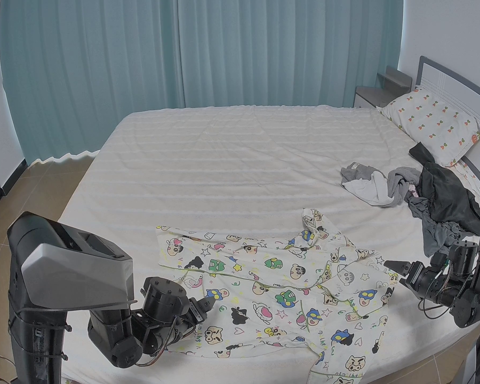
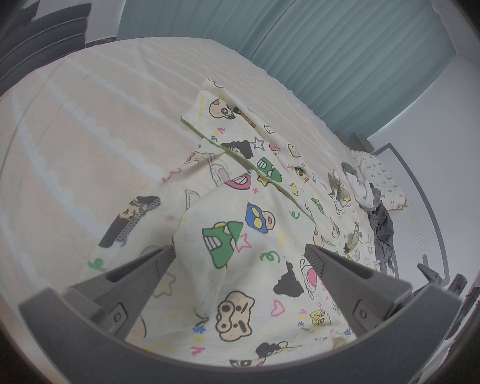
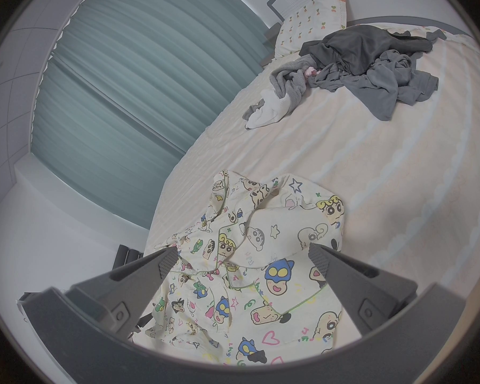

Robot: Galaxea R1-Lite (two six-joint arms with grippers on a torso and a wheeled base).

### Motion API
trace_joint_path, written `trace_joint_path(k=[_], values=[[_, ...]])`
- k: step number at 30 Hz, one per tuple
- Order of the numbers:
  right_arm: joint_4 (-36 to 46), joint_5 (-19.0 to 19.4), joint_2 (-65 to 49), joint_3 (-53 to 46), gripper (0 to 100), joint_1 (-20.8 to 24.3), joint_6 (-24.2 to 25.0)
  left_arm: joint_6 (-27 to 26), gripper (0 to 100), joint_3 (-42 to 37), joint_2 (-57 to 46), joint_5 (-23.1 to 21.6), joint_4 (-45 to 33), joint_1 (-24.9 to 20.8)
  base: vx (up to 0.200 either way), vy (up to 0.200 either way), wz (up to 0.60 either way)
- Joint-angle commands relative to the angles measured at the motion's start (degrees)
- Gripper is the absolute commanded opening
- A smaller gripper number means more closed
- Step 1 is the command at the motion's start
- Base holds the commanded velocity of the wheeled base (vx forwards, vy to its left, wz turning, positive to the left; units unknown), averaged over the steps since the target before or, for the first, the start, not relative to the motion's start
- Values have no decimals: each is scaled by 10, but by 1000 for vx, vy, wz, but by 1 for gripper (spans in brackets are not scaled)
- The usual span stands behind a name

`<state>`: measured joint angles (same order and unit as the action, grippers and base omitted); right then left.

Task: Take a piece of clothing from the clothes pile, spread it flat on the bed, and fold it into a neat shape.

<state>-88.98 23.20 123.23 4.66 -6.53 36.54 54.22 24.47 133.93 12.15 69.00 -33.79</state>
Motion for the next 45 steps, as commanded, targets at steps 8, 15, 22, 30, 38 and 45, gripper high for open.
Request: trace_joint_path(k=[8, 15, 22, 30, 38, 45], values=[[-6, 5, -7, -9, 100, -5, -1, -1, 100, 4, 9, 17, -24, -19, 0, 0, 0], [-6, 12, -12, -10, 100, -8, -1, 0, 100, 37, 30, 66, -33, -22, 0, 0, 0], [-6, 12, -12, -13, 100, -8, -1, 11, 0, 43, 33, 73, -31, -12, 0, 0, 0], [-6, 17, -12, -14, 100, -8, -1, 12, 0, 23, 31, 126, -26, 21, 0, 0, 0], [-6, 25, -12, -21, 100, -8, -1, -19, 0, 4, 30, 161, 47, 68, 0, 0, 0], [-6, 25, -12, -22, 100, -8, -1, -75, 0, -12, 44, 156, 139, 107, 0, 0, 0]])
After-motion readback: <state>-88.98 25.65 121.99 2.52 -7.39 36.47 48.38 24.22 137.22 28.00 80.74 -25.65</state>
